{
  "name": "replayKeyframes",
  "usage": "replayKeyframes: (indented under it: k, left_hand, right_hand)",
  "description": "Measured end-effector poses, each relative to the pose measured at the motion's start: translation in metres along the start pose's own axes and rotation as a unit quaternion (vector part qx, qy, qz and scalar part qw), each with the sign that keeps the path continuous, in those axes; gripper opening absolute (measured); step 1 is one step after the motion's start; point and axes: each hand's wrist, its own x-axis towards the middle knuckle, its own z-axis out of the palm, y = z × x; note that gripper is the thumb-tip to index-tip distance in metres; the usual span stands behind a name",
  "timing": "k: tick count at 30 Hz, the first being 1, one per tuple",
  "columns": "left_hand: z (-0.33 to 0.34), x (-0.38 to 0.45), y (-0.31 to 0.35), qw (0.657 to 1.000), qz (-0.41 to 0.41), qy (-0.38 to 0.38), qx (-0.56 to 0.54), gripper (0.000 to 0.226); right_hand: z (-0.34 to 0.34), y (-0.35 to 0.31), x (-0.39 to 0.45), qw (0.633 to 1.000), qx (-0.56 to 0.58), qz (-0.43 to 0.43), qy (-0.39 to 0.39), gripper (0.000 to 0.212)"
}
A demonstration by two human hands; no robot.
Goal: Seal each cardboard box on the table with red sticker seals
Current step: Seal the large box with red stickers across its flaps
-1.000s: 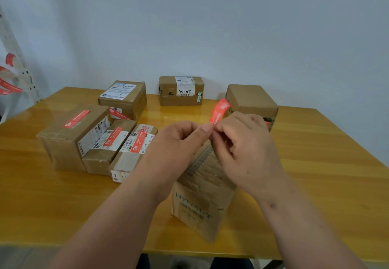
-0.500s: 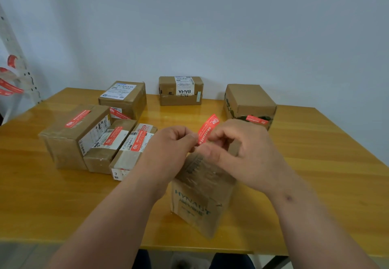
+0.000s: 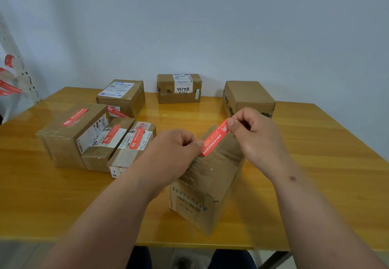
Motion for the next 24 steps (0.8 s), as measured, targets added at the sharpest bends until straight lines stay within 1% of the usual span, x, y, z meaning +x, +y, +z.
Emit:
replayKeyframes:
  k: [3, 7, 9, 14, 16, 20, 22, 24]
  left_hand:
    - [0.004, 0.001, 0.005, 0.995, 0.006, -0.001, 0.097, 0.029]
    - [0.012, 0.01, 0.003, 0.969, 0.029, 0.006, 0.247, 0.027]
    - [0.015, 0.012, 0.003, 0.959, 0.029, 0.009, 0.283, 0.03]
    - [0.023, 0.009, 0.001, 0.954, 0.046, 0.019, 0.296, 0.028]
    - [0.025, 0.008, -0.001, 0.957, 0.056, 0.023, 0.283, 0.024]
    - [0.013, 0.013, -0.012, 0.966, 0.083, 0.023, 0.244, 0.028]
    - [0.003, 0.018, -0.015, 0.975, 0.073, 0.012, 0.211, 0.027]
    - [-0.004, 0.021, -0.017, 0.984, 0.042, -0.008, 0.174, 0.025]
  right_hand:
    - [0.002, 0.005, 0.004, 0.998, -0.052, 0.0, -0.041, 0.025]
    - [0.005, 0.009, 0.01, 0.99, -0.124, -0.027, -0.054, 0.026]
    - [0.007, 0.011, 0.011, 0.989, -0.13, -0.022, -0.066, 0.024]
    - [0.01, 0.015, 0.009, 0.988, -0.135, -0.007, -0.069, 0.023]
    - [0.011, 0.015, 0.007, 0.99, -0.124, 0.0, -0.062, 0.023]
    - [0.012, 0.013, -0.001, 0.99, -0.128, 0.01, -0.052, 0.025]
    - [0.012, 0.011, -0.005, 0.991, -0.122, 0.018, -0.054, 0.027]
    - [0.013, 0.01, -0.007, 0.991, -0.118, 0.021, -0.062, 0.027]
